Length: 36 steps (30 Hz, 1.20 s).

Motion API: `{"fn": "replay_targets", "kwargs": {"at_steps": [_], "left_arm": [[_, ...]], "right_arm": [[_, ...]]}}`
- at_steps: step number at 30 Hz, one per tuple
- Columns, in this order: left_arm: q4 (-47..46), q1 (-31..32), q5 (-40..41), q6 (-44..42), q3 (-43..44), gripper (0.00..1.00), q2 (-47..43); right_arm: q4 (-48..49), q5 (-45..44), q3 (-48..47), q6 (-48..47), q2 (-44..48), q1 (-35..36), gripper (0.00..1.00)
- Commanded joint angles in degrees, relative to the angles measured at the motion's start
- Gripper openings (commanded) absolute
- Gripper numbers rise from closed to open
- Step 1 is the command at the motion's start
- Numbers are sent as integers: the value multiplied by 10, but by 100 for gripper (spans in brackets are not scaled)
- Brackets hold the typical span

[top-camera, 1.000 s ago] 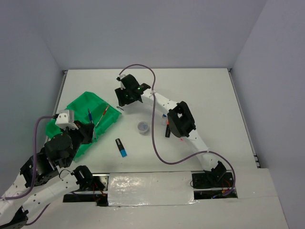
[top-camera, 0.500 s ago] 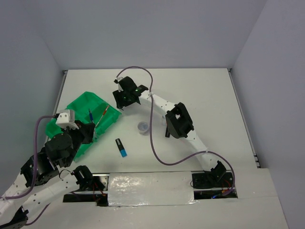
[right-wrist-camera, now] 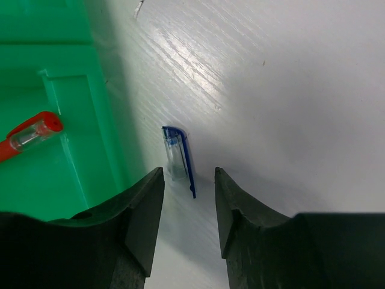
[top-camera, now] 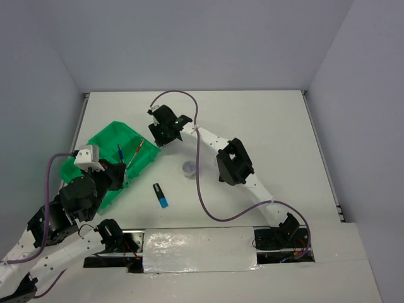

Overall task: Sort the stationery into containers
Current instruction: Pick up the pen cap from the center of the board.

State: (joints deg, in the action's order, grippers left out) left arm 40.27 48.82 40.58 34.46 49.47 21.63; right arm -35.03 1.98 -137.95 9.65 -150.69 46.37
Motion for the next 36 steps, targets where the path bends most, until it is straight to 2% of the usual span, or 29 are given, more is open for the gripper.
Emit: {"fn": "replay_targets", "kwargs": {"at_steps": [1,8,12,20,26,28,33,36], "left_arm": [[-20,-2,-1,-13,1,0,-9],[-21,-2,2,-14,1,0,-14],[-22,-2,3,-15,0,0,-16],[-21,-2,10,-18,1,0,-18],[-20,-2,12,-17,0,0,-23],[-20,-2,13,-17,0,0,-24],[-20,-2,11,-17,0,0,-23],[-22,-2,9,-18,-1,0,-23]], "right_arm": [[-24,-10,-39,-14,-21,-1,46],[-39,7,-43,-32,-25,-4,42],[-43,3,-43,-40,-26,-3,34],[-28,-11,14,-55,6,-1,27],[12,-19,136,-41,79,-5,17],[40,-19,204,-32,108,-4,16],[137,-30,414,-2,248,-4,14],[184,-22,479,5,311,-2,13]]}}
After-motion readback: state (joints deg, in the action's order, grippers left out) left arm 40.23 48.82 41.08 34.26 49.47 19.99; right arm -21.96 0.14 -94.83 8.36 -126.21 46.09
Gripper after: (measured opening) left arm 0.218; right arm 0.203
